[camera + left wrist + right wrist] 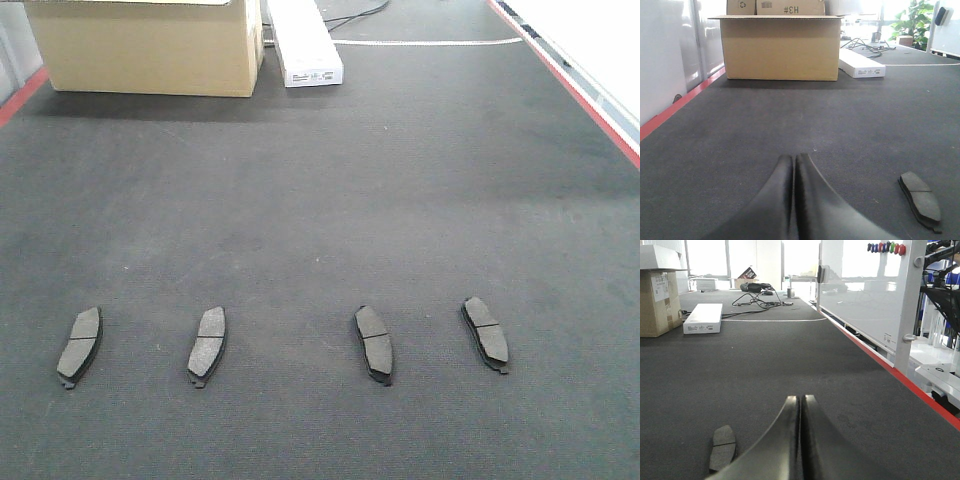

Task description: Move and align brake pads A on conveyor

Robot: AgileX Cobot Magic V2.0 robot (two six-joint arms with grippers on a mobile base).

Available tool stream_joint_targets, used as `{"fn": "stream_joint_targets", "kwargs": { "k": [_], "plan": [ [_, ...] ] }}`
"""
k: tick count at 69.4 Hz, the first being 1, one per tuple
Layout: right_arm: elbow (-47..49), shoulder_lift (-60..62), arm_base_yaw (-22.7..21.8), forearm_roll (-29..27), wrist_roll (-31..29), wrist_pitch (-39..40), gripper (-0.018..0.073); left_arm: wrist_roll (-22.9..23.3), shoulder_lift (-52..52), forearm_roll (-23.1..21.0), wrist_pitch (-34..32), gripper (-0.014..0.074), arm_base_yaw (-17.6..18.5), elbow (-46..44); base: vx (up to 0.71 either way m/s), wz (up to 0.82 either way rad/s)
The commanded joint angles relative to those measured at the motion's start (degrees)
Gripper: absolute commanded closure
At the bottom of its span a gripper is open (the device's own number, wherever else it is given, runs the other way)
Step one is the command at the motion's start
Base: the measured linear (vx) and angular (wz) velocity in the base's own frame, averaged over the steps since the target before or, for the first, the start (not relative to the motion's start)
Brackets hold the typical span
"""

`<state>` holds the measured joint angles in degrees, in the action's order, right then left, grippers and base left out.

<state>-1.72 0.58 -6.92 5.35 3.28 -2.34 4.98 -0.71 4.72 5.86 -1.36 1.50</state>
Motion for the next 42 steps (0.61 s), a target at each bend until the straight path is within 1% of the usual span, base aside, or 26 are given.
{"fn": "stream_joint_targets", "kwargs": {
  "k": [1,42],
  "plan": [
    [-0.59,0.7,-0.41,0.53,-0.42,4.52,0.0571,0.14,-0.86,-0.41,-4.34,0.0603,0.32,1.02,0.0,0.0],
    [-0.59,0.7,-0.41,0.53,-0.42,4.48,0.0571,0.14,-0.86,-0.36,-4.34,0.0603,0.32,0.99,0.0,0.0]
  ]
}}
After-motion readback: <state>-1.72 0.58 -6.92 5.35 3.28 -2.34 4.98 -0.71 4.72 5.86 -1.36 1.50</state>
